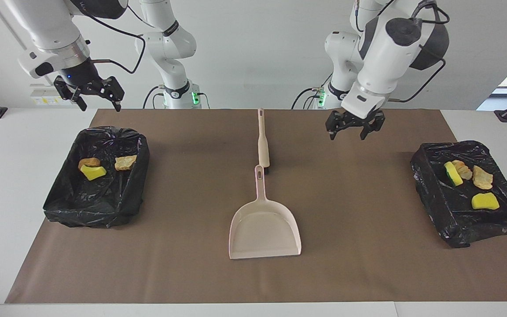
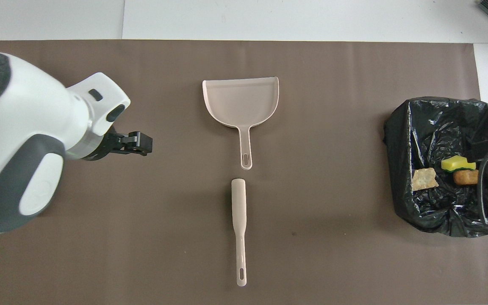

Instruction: Sweep and dump trash in bin

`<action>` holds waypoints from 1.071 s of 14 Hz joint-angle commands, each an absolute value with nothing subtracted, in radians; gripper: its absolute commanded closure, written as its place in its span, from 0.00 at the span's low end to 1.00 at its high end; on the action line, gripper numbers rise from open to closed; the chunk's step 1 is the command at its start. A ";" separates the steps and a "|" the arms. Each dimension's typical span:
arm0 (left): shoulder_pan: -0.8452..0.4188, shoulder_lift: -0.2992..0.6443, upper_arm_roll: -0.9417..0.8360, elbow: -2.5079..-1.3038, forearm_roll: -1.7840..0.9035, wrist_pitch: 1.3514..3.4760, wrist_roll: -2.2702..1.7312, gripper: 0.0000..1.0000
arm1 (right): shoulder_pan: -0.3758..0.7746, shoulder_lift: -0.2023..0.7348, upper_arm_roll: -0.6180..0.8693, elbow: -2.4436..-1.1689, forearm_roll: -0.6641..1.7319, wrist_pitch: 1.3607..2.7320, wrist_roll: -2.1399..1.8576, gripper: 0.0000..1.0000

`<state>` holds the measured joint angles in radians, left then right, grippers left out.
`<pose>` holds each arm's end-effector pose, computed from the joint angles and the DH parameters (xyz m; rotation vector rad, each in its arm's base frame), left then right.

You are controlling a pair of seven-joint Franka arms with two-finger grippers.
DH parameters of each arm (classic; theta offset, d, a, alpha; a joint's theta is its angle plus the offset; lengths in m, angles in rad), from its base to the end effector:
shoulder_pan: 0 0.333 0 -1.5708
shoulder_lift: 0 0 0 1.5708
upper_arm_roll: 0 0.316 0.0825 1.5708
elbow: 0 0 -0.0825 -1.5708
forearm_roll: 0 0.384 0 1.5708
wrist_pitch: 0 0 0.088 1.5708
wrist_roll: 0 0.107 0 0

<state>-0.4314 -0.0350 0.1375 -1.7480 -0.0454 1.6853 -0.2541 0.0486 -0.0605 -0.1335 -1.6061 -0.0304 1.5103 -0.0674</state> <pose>0.5238 -0.1620 0.5695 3.1001 -0.0529 -0.0628 0.5270 -0.0506 0.6352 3.1214 -0.0287 -0.0584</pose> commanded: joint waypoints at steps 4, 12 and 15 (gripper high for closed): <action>-0.217 -0.137 0.130 -1.685 -0.029 1.564 0.042 0.00 | 0.044 -0.086 -0.130 -1.634 -0.029 1.522 -0.089 0.00; -0.100 0.007 0.140 -1.349 -0.031 1.330 0.167 0.00 | 0.043 -0.086 -0.130 -1.634 -0.029 1.516 -0.091 0.00; -0.103 0.026 0.135 -1.295 -0.029 1.284 0.173 0.00 | 0.044 -0.086 -0.130 -1.634 -0.029 1.516 -0.091 0.00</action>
